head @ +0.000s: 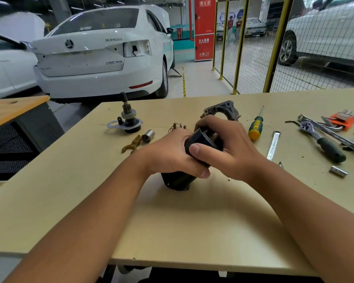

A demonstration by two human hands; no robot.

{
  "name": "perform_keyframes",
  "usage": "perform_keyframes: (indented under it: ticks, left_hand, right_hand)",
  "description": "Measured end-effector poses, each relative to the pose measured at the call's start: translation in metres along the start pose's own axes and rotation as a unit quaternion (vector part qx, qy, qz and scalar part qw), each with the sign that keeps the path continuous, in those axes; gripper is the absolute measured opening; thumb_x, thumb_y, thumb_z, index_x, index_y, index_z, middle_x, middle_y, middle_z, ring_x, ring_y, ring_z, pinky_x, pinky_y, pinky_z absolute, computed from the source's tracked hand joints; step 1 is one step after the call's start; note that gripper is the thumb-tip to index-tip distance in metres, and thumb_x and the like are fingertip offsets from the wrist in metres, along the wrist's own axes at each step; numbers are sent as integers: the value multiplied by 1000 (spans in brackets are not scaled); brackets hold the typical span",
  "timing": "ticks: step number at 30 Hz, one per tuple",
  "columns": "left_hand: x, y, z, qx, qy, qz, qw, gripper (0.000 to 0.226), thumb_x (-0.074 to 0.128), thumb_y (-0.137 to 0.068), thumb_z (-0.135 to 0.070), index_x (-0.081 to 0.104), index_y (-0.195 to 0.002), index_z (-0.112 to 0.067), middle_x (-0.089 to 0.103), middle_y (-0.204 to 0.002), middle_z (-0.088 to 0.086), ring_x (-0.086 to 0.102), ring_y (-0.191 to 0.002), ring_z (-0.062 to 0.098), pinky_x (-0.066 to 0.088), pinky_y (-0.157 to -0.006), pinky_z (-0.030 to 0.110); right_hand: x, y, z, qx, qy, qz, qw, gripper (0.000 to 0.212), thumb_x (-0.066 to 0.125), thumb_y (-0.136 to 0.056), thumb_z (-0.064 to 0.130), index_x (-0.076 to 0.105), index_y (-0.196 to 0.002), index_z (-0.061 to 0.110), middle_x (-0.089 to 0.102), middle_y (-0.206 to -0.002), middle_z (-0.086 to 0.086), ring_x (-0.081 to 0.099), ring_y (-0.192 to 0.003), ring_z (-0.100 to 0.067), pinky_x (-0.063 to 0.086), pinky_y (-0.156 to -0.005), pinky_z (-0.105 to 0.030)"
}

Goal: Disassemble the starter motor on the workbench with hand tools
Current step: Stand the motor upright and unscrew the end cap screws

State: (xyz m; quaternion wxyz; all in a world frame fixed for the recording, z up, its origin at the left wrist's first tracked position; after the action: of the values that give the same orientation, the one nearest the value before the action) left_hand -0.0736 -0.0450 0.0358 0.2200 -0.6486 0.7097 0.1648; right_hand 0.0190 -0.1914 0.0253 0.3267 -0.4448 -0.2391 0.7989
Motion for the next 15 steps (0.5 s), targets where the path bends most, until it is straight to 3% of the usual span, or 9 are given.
perform_keyframes:
  ticks: [7,11,15]
  left_hand:
    - [1,0,-1,10,6,1,1000,26,83,-69,-14,67,-89,-16,65,-79,1,66,-75,16,53,-67,25]
    - [0,1,-1,24,14,14,1000,28,81,-69,-8,67,-82,-29,65,-76,-6,65,-74,13,52,-66,23]
    - [-3,1,1,20,25,21,999,24,82,-69,-14,67,-85,-24,65,-76,-5,65,-74,13,54,-68,26]
  right_hand:
    - [2,5,2,9,16,-45,999,48,62,-79,58,66,-101,16,65,-81,4,63,-76,-20,50,-62,-43]
    - [0,2,2,20,-24,-23,999,42,63,-80,52,68,-100,15,65,-80,5,64,-75,-18,50,-60,-42]
    - [3,3,2,28,-28,-40,998,42,64,-80,51,68,-101,14,66,-79,2,65,-75,-18,51,-61,-43]
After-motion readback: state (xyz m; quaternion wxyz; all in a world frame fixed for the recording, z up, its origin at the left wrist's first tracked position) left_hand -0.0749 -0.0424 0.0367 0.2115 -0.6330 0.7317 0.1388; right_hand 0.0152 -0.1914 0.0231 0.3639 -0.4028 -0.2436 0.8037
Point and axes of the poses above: each hand's wrist, its own y-axis away from the middle knuckle, its own x-axis out of the palm, z = x × y, the point moved 1 cm from there along -y, towards the middle knuckle
